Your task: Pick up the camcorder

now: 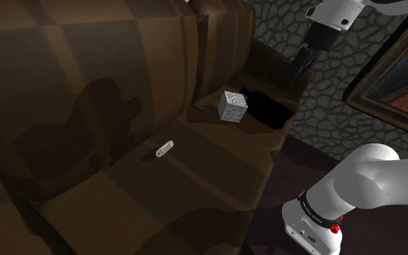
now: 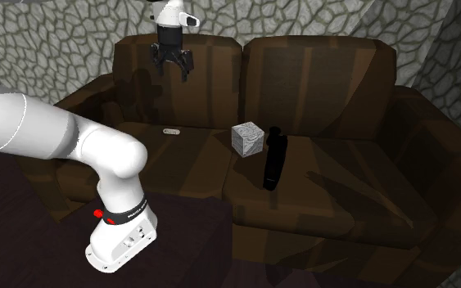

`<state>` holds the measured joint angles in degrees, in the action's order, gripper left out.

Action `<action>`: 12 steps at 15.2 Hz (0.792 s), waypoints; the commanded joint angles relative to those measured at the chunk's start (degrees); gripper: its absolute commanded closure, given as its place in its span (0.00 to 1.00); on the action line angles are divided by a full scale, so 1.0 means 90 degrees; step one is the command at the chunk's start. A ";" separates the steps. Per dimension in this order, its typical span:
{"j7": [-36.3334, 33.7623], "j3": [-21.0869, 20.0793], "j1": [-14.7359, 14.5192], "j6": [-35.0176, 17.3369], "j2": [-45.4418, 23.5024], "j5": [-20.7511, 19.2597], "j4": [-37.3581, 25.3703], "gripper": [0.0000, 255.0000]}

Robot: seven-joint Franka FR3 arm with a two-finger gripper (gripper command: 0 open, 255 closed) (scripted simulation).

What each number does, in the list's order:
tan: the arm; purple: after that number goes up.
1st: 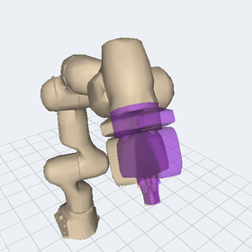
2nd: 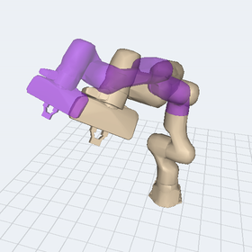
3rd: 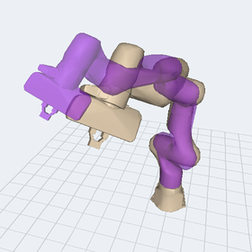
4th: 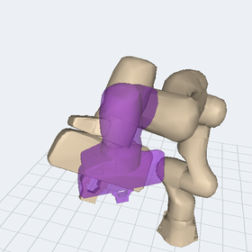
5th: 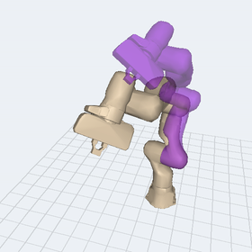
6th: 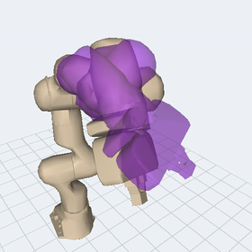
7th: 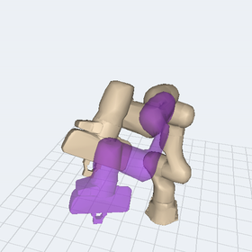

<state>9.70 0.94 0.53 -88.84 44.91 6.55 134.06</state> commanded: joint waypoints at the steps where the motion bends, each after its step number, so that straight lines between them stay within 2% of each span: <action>1: 0.0000 0.0000 0.0000 0.0000 0.0000 0.0000 0.0000 0.00; 12: 0.1573 0.1378 0.0446 -0.1114 -0.1007 -0.0729 0.0458 0.00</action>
<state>22.33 12.05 4.06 -98.33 36.56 0.68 138.11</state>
